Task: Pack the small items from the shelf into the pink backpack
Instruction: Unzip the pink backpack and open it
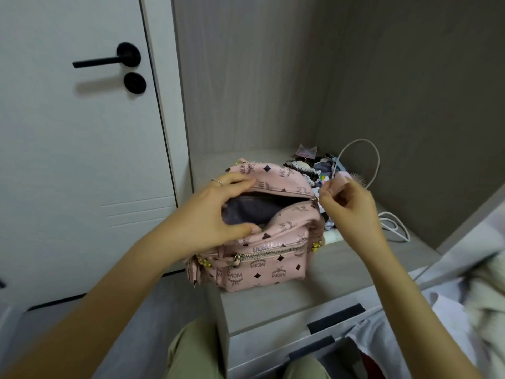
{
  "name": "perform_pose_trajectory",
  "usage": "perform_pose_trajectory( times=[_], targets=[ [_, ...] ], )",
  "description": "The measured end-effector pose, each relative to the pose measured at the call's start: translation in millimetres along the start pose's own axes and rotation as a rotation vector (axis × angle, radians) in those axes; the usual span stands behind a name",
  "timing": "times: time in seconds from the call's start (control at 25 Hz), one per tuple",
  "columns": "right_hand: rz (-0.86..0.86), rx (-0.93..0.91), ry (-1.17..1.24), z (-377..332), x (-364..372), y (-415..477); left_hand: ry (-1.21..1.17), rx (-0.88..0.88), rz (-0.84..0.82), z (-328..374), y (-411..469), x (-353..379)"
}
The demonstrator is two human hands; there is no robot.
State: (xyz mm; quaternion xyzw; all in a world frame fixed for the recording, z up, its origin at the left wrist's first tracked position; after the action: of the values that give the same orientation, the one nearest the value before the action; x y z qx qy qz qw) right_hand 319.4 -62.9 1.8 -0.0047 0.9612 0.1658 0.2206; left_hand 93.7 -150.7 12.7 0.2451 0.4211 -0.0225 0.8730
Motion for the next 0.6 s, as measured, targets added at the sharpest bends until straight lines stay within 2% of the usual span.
perform_pose_trajectory(
  times=[0.12,0.24,0.32,0.4,0.44,0.48,0.56,0.6],
  targets=[
    [-0.015,0.176,-0.123,39.7,3.1,-0.6,0.059,-0.004,-0.047,1.9,-10.2,12.3],
    [-0.09,0.295,-0.057,57.7,11.8,-0.7,0.079,-0.023,-0.093,6.8,-15.7,17.7],
    [0.007,0.196,-0.218,46.3,7.9,-3.9,0.097,-0.045,-0.107,6.7,-16.5,16.8],
    [0.178,-0.062,-0.259,19.0,-5.0,-16.3,0.173,-0.021,-0.145,6.6,-18.7,19.2],
    [0.14,-0.207,-0.19,3.0,-7.9,-24.7,0.22,0.01,-0.165,7.5,-21.0,22.2],
    [-0.011,-0.321,-0.154,-9.0,-6.9,-33.8,0.257,0.036,-0.184,9.5,-24.1,25.2],
    [-0.379,-0.434,-0.351,-18.8,6.0,-55.8,0.307,0.054,-0.206,13.9,-30.9,30.4],
    [-0.477,-0.468,-0.48,-14.8,10.9,-66.6,0.33,0.055,-0.206,15.2,-33.6,32.9]
  ],
)
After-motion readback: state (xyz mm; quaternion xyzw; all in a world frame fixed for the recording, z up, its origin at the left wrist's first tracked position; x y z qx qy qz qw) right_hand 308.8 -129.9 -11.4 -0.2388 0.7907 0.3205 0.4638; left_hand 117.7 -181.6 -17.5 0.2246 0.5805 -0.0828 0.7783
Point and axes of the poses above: each hand's wrist, its own y-axis towards the middle knuckle, its own x-axis out of the palm, z = x × y, the point moved 3 cm from there along y, towards the middle knuckle, and after that the axes turned 9 degrees about x, right-handed, at the moved point
